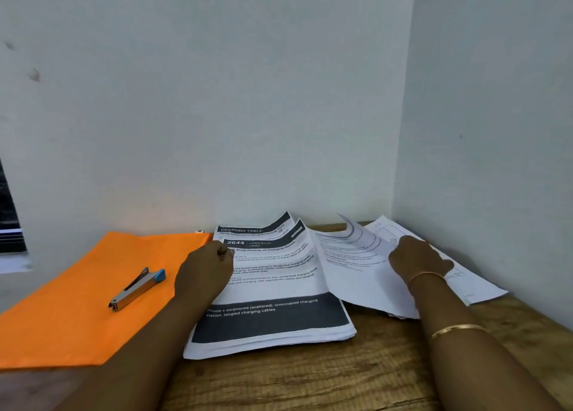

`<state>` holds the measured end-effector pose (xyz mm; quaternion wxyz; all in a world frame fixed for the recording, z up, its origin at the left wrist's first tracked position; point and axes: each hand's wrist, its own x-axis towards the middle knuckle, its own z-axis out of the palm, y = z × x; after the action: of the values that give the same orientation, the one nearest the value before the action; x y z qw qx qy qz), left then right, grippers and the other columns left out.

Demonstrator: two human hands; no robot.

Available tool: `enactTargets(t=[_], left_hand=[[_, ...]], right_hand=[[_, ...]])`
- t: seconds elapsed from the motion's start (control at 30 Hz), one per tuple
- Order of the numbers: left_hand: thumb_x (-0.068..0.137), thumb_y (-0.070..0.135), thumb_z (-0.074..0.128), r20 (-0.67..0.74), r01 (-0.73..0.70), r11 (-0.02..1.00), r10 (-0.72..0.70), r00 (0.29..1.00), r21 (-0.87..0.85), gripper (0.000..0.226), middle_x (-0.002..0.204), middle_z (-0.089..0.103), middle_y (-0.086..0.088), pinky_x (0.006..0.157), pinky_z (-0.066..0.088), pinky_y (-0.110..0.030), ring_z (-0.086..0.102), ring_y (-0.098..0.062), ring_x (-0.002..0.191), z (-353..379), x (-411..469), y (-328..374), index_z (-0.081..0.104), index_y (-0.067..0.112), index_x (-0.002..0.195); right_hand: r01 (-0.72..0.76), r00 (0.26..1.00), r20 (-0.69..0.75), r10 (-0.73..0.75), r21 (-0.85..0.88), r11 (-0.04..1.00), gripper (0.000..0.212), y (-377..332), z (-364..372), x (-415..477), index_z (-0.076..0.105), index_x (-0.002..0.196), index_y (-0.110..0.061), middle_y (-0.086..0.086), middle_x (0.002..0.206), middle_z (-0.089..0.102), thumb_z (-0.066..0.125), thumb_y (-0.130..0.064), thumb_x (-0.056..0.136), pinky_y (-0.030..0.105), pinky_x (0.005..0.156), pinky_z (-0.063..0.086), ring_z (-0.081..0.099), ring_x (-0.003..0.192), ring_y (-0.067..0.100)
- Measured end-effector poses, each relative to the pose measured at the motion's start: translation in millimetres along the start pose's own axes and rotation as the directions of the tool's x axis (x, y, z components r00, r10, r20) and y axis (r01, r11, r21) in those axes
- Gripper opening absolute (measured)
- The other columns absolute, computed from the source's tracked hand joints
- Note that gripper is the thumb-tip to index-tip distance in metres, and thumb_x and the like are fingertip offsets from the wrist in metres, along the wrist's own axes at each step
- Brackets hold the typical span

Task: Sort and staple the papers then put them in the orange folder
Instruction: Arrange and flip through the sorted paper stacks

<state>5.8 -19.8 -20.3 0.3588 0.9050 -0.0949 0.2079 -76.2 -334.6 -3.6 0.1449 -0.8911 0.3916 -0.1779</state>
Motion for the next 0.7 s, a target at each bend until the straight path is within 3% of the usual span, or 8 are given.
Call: enactTargets(t=[0.13, 0.23, 0.37, 0.47, 0.53, 0.7], left_hand=[[0.095, 0.025, 0.05, -0.008, -0.004, 1.0, 0.004, 1.0, 0.028, 0.02, 0.084, 0.066, -0.005, 0.065, 0.041, -0.032, 0.055, -0.021, 0.077, -1, -2, 0, 0.064, 0.012, 0.089], [0.095, 0.027, 0.05, -0.009, 0.01, 0.999, -0.01, 1.0, 0.032, 0.015, 0.085, 0.065, -0.002, 0.061, 0.039, -0.029, 0.054, -0.018, 0.073, -1, -1, 1, 0.061, 0.017, 0.094], [0.095, 0.027, 0.05, -0.008, 0.017, 0.999, -0.017, 1.0, 0.043, 0.015, 0.086, 0.064, -0.001, 0.056, 0.034, -0.026, 0.052, -0.014, 0.072, -1, -1, 1, 0.061, 0.019, 0.1], [0.094, 0.025, 0.05, -0.009, 0.011, 0.999, -0.01, 1.0, 0.032, 0.015, 0.091, 0.066, -0.002, 0.063, 0.037, -0.027, 0.053, -0.015, 0.076, 0, -1, 0, 0.062, 0.018, 0.099], [0.094, 0.024, 0.051, -0.008, -0.001, 1.0, 0.001, 1.0, 0.026, 0.014, 0.091, 0.066, -0.002, 0.065, 0.038, -0.028, 0.053, -0.016, 0.077, 1, 0, 0, 0.062, 0.018, 0.097], [0.093, 0.023, 0.052, 0.007, -0.022, 0.999, 0.022, 1.0, 0.028, 0.01, 0.085, 0.061, 0.002, 0.065, 0.037, -0.028, 0.052, -0.015, 0.077, 1, 0, -2, 0.06, 0.02, 0.088]], right_hand=[[-0.01, 1.0, 0.001, 0.01, -0.074, 0.997, 0.036, 1, 5, -3, 0.052, 0.125, -0.022, 0.006, 0.132, 0.052, 0.043, -0.023, 0.091, 0.045, 0.104, 0.025, 0.044, 0.125, 0.03], [0.016, 0.998, -0.051, -0.022, -0.115, 0.993, 0.051, -6, 7, -3, 0.038, 0.136, -0.012, 0.011, 0.139, 0.044, 0.047, -0.025, 0.088, 0.051, 0.108, 0.024, 0.038, 0.131, 0.031], [0.257, 0.959, -0.112, -0.259, -0.032, 0.966, 0.047, -28, 7, -7, 0.04, 0.134, -0.015, 0.01, 0.137, 0.046, 0.043, -0.037, 0.093, 0.058, 0.109, 0.02, 0.04, 0.129, 0.031], [0.415, 0.899, 0.034, -0.437, 0.255, 0.874, 0.055, -50, 16, -22, 0.04, 0.14, -0.025, 0.001, 0.147, 0.04, 0.042, -0.054, 0.093, 0.057, 0.111, 0.017, 0.036, 0.135, 0.026], [0.438, 0.837, 0.161, -0.522, 0.374, 0.817, 0.063, -60, 24, -34, 0.036, 0.142, -0.029, -0.001, 0.15, 0.037, 0.041, -0.063, 0.089, 0.057, 0.111, 0.017, 0.033, 0.137, 0.025], [0.439, 0.794, 0.388, -0.468, 0.165, 0.883, 0.061, -64, 32, -44, 0.029, 0.144, -0.023, 0.005, 0.151, 0.033, 0.043, -0.052, 0.093, 0.06, 0.111, 0.013, 0.03, 0.138, 0.029]])
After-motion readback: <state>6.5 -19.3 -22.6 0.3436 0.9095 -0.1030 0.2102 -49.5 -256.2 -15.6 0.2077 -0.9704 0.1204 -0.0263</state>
